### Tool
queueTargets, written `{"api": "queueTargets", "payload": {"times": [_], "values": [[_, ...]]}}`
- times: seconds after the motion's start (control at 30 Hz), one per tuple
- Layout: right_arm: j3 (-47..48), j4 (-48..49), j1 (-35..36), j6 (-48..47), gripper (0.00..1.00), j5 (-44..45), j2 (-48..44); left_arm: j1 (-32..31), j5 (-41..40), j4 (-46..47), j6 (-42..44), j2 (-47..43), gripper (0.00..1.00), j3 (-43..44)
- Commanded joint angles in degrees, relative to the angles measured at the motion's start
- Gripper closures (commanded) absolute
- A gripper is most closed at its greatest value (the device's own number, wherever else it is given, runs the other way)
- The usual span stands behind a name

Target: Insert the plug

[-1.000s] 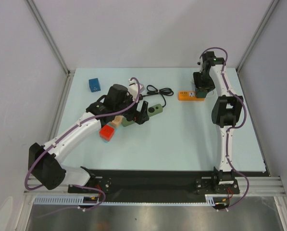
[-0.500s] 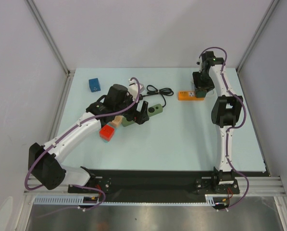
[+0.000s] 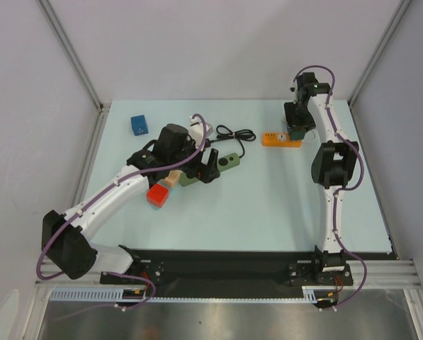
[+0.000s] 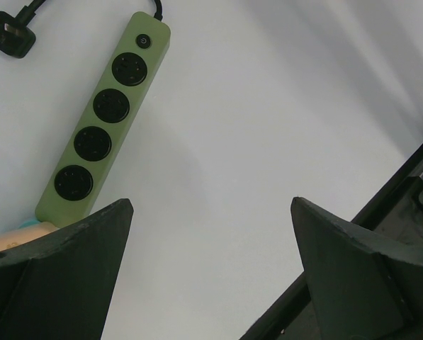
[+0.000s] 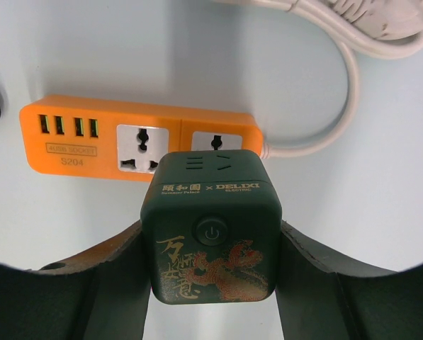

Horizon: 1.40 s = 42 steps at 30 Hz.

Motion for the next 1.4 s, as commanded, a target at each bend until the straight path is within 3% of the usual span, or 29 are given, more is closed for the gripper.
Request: {"api": "queueTargets", "payload": {"times": [0.0, 0.63, 1.37], "values": [[2.46, 2.00, 0.36, -1.05, 1.00, 1.42, -5.84, 0.37, 0.92, 1.27, -0.22, -1.21, 0.00, -0.14], [-2.45, 3.94, -2.01, -4.30, 1.00, -6.50, -3.47, 0.81, 1.71, 1.53, -0.49, -1.30, 0.00, -0.05], [-9.13, 8.15, -0.43, -6.23, 1.00, -3.68, -2.59, 0.99, 1.88, 1.62, -0.49, -1.65, 0.00, -0.31]]}}
